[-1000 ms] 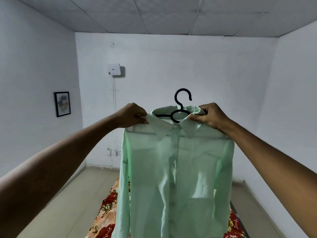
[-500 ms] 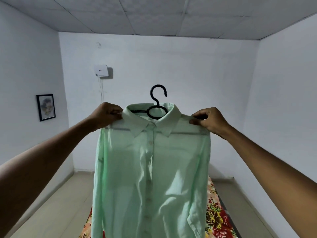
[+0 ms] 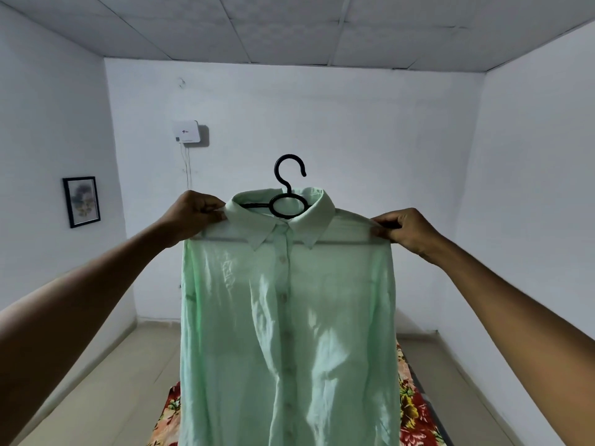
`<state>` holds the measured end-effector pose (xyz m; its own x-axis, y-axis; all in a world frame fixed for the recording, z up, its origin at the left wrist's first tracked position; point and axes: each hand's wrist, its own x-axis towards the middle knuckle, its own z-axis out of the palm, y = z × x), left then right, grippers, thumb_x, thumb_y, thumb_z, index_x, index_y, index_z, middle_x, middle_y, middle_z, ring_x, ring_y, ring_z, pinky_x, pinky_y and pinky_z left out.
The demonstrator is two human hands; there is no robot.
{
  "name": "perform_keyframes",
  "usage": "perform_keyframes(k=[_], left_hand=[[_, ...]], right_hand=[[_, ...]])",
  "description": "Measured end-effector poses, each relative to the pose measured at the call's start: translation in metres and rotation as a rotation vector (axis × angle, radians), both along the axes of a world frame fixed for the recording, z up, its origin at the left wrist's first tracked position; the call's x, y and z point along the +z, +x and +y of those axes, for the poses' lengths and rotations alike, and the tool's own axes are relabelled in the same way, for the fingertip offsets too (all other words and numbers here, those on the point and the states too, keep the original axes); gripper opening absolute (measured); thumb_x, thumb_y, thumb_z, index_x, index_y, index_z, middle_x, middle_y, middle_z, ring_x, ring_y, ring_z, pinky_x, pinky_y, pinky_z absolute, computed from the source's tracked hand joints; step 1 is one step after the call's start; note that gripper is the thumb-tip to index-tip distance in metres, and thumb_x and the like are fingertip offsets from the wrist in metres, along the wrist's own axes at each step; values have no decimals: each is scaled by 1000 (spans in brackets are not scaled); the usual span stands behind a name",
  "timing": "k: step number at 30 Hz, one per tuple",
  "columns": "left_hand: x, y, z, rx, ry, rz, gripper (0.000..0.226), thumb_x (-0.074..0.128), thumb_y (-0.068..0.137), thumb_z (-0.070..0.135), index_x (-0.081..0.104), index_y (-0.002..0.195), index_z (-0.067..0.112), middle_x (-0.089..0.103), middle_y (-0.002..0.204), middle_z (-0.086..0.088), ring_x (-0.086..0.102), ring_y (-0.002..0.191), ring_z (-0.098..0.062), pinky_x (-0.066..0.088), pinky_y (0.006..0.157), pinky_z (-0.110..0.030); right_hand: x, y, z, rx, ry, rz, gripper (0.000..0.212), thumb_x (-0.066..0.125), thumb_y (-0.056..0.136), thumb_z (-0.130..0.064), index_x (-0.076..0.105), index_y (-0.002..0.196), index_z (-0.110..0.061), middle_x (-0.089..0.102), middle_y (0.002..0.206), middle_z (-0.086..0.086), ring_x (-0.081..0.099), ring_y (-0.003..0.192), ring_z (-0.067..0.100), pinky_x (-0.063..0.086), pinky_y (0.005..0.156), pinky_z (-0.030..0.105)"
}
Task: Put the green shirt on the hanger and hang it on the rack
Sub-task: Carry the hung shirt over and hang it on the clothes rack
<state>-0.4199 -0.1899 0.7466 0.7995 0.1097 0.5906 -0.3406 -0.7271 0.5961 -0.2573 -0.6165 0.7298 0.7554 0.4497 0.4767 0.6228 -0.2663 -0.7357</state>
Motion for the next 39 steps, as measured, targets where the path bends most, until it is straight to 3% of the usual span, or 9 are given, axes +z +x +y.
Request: perform_keyframes(k=[4, 9, 12, 18, 24, 28, 33, 37, 39], left_hand=[[0, 5, -8, -7, -25, -10, 25, 67, 94, -1, 75, 84, 20, 65, 57, 19, 53, 53, 9, 43, 51, -8], [1, 7, -12, -66, 14, 15, 46, 66, 94, -2, 67, 62, 31, 51, 51, 20, 45, 50, 6, 38, 52, -8], [2, 6, -9, -136, 100, 178, 24, 74, 90, 1, 71, 85, 25, 64, 66, 15, 53, 62, 2, 49, 63, -17], [4, 13, -9, -30, 49, 134, 13, 69, 88, -4, 71, 80, 5, 59, 70, -2, 51, 64, -14, 43, 55, -22], [4, 25, -5, -23, -43, 65, 8, 66, 87, -4, 70, 84, 1, 54, 71, -6, 48, 66, -15, 40, 61, -27], [4, 30, -3, -30, -15, 48, 17, 66, 80, 14, 64, 82, -2, 48, 69, -6, 42, 67, -16, 35, 62, -34], [2, 33, -9, -102, -3, 47, 13, 62, 82, 11, 68, 85, -1, 51, 72, -5, 45, 70, -15, 37, 65, -35], [5, 30, -11, -121, 86, 98, 10, 64, 85, 6, 72, 91, 4, 61, 75, -7, 51, 74, -16, 44, 67, -35], [9, 25, -7, -205, 100, 197, 28, 70, 82, 7, 74, 109, 11, 75, 95, -12, 64, 84, -21, 54, 76, -38]], right_hand=[[8, -6, 9, 61, -26, 10, 39, 76, 91, -13, 70, 129, -17, 74, 121, -8, 68, 112, 0, 53, 99, 20], [10, -7, 20, -10, 12, -72, 14, 76, 92, -13, 80, 102, -21, 80, 98, -5, 73, 91, 5, 59, 87, 28], [13, -8, 24, 9, 61, -55, 22, 72, 93, -5, 80, 94, -26, 80, 93, -10, 72, 88, 1, 57, 84, 25], [16, -9, 25, 123, -81, 46, 30, 66, 96, 0, 74, 118, -19, 76, 115, -2, 70, 111, 12, 57, 96, 29], [29, -25, 45, 8, -345, -96, 77, 86, 77, -45, 53, 146, -31, 60, 140, -12, 59, 124, 6, 48, 103, 22], [32, -29, 57, -11, -314, -158, 91, 88, 71, -52, 44, 149, -38, 61, 130, -8, 59, 119, 8, 44, 105, 25], [28, -29, 78, -19, -191, -205, 32, 79, 86, -43, 76, 111, -23, 79, 98, -1, 75, 90, 18, 59, 88, 42], [23, -16, 76, -26, -125, -130, 19, 76, 91, -30, 80, 99, -13, 80, 94, 6, 76, 90, 21, 59, 88, 45], [23, -11, 76, -23, -141, -125, 14, 75, 93, -23, 80, 99, -12, 80, 94, 7, 73, 83, 16, 59, 86, 43]])
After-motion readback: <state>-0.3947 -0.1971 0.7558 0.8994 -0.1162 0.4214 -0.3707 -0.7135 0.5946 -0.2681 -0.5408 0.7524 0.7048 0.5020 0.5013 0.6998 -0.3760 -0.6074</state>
